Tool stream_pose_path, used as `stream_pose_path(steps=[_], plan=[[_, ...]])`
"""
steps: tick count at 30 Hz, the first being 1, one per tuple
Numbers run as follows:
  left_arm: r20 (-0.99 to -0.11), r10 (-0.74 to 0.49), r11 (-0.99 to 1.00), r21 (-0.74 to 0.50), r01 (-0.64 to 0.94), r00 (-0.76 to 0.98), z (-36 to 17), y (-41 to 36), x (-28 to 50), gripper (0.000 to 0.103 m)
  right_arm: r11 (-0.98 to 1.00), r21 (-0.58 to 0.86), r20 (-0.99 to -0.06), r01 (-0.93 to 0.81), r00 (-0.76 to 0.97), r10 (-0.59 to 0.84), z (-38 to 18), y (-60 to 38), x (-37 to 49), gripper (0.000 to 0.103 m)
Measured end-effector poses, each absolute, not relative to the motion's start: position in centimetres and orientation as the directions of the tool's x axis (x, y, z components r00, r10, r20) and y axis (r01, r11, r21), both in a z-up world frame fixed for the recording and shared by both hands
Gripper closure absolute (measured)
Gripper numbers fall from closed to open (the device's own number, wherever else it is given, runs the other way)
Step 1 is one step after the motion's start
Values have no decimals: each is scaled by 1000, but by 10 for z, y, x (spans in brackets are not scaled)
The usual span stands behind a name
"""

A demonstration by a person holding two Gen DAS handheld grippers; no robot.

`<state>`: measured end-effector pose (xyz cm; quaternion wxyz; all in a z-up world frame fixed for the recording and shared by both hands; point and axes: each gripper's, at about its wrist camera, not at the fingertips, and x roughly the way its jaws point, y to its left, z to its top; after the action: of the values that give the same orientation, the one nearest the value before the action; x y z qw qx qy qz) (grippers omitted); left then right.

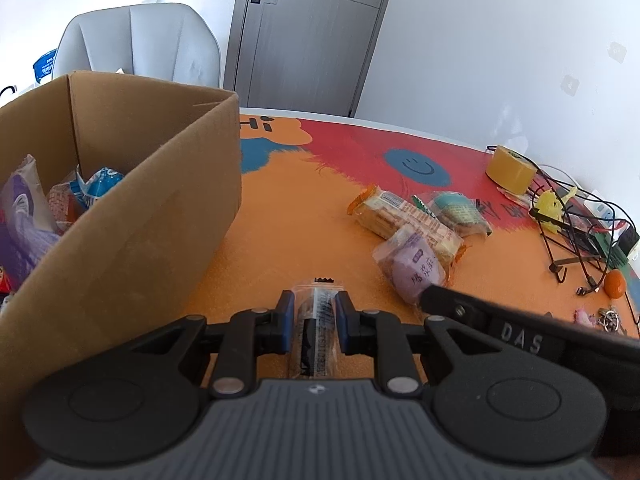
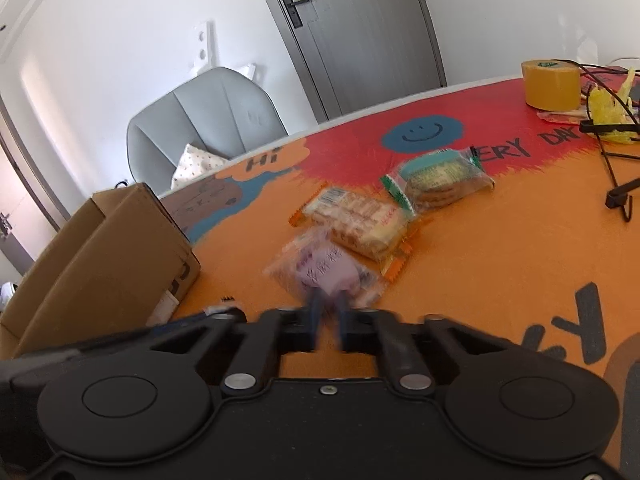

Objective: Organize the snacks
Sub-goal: 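Grasp the clear black-labelled packet with the left gripper while the right gripper grasps the pink packet, then carry the clear packet and pink packet over the cardboard box and open both grippers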

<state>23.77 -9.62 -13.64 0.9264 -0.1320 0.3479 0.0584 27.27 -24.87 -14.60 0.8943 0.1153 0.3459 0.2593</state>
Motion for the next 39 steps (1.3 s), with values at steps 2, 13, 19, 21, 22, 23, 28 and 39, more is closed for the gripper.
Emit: stream_pose_path(steps=[2,13,19,21,22,23,28,39], plan=[[-658,13,959,-206,-196,753,-136,-96,236,83,844,385,-557,-375,635,536,-147,-252,270,101],[-660,-7,959,-218,-182,752,-133,-95,231,81,877,336,-569,-344,668,480,-140,-267,247,102],[-673,-7,970,-186,-159,740,-135,-102,232,66,898,287,-600,-333,668,439,-137,-267,240,71],[-670,-3,974,-169,-148,742,-136,-105,231,65,904,246,-580,-351,694,427,-133,-262,237,49],[-670,1,976,-160,-146,742,-136,-106,230,65,907,232,-576,-351,702,419,-133,-260,238,48],[-671,-1,978,-155,-140,741,-137,-106,230,66,912,217,-579,-349,706,408,-133,-258,240,46],[-678,-34,969,-203,-143,734,-135,-93,230,87,916,189,-601,-355,695,394,-137,-251,249,38],[-607,-20,966,-218,-142,794,-113,-87,215,87,906,227,-590,-358,689,421,-146,-234,260,26]])
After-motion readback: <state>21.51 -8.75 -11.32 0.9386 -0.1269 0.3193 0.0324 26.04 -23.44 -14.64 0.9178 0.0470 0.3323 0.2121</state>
